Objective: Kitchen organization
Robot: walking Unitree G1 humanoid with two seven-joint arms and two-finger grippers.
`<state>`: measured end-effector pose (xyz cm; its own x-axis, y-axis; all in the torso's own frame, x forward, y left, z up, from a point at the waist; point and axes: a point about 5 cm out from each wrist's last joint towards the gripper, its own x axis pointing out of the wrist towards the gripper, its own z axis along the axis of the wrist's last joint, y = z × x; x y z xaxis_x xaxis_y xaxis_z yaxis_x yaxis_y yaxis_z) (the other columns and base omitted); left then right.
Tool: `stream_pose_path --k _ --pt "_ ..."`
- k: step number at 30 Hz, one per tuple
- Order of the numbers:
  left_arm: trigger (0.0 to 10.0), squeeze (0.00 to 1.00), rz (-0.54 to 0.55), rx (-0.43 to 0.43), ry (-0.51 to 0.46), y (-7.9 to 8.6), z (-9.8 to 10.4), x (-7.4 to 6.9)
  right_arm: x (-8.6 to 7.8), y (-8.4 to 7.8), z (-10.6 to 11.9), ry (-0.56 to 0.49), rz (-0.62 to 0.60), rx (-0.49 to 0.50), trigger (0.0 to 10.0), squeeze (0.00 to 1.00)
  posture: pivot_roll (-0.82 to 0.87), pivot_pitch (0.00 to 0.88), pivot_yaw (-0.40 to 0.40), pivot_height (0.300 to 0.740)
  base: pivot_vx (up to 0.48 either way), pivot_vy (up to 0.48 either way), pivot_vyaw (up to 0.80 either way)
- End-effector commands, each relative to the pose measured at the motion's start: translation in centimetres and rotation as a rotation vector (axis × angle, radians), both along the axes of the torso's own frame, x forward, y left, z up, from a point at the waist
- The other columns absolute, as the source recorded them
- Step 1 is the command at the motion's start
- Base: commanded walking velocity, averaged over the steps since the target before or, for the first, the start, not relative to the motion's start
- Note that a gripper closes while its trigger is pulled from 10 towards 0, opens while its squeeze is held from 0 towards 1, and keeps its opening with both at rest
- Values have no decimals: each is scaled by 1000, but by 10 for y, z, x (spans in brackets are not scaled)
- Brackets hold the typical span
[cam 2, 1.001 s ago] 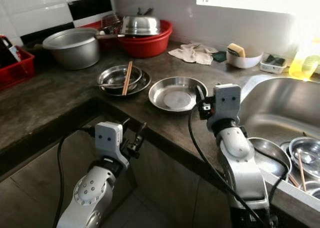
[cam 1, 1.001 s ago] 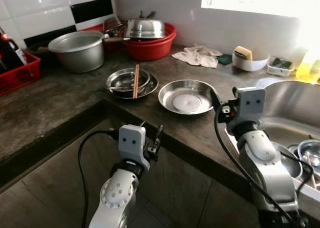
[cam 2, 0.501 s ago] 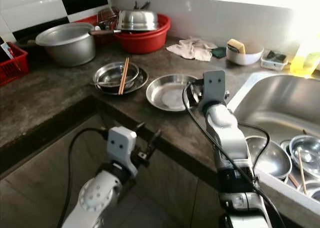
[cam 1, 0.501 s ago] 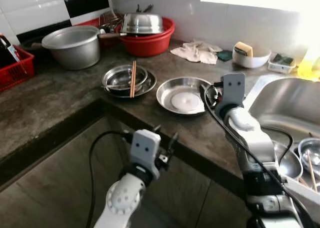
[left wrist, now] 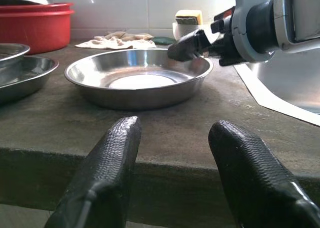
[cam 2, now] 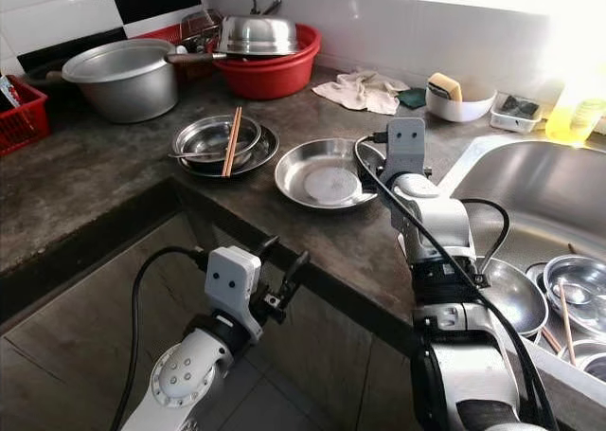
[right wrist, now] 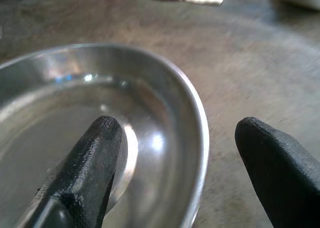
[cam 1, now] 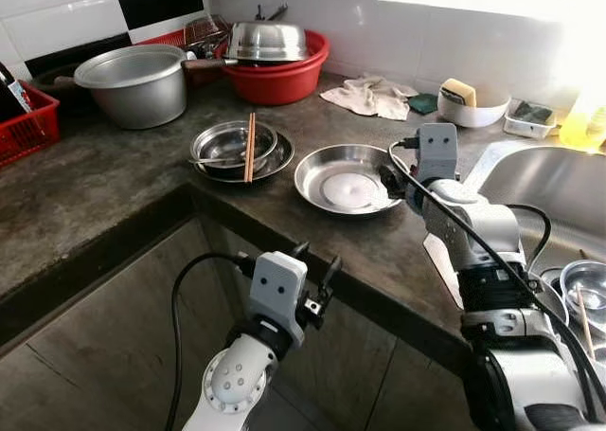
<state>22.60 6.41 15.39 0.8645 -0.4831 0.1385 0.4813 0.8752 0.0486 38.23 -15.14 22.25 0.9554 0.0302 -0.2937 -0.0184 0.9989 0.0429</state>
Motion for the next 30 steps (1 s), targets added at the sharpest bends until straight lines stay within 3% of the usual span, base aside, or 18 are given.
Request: stream_pose_path --k 1,6,10,11,12,13,20,26,30 --pt "10000 0 3 8 2 0 -1 -1 2 2 4 34 15 20 10000 0 70 56 -21 740 0 0 0" --pt "10000 0 9 7 -1 0 -1 -1 5 0 -1 137 16 25 10000 0 68 58 -22 740 0 0 0" --pt "10000 0 12 8 -1 0 -1 0 5 1 -2 153 28 1 10000 0 66 60 -24 740 0 0 0" --pt "10000 0 13 9 0 0 -2 0 5 1 -3 159 32 1 4000 0 66 60 -24 740 0 0 0" --pt "10000 0 13 9 -1 0 -2 0 5 2 -4 169 36 -2 1059 0 66 61 -26 740 0 0 0" --pt "10000 0 14 9 -1 0 -1 0 5 3 -5 179 40 1 0 0 66 62 -27 740 0 0 0" --pt "10000 0 22 10 -3 0 -2 1 6 5 -11 233 27 41 0 0 66 63 -27 740 0 0 0" --pt "10000 0 32 15 -4 1 -2 1 7 -1 -11 237 -20 130 0 0 69 62 -33 740 0 0 0" --pt "10000 0 34 14 -4 1 -2 1 6 -2 -12 245 -55 252 0 0 68 63 -31 740 0 0 0"
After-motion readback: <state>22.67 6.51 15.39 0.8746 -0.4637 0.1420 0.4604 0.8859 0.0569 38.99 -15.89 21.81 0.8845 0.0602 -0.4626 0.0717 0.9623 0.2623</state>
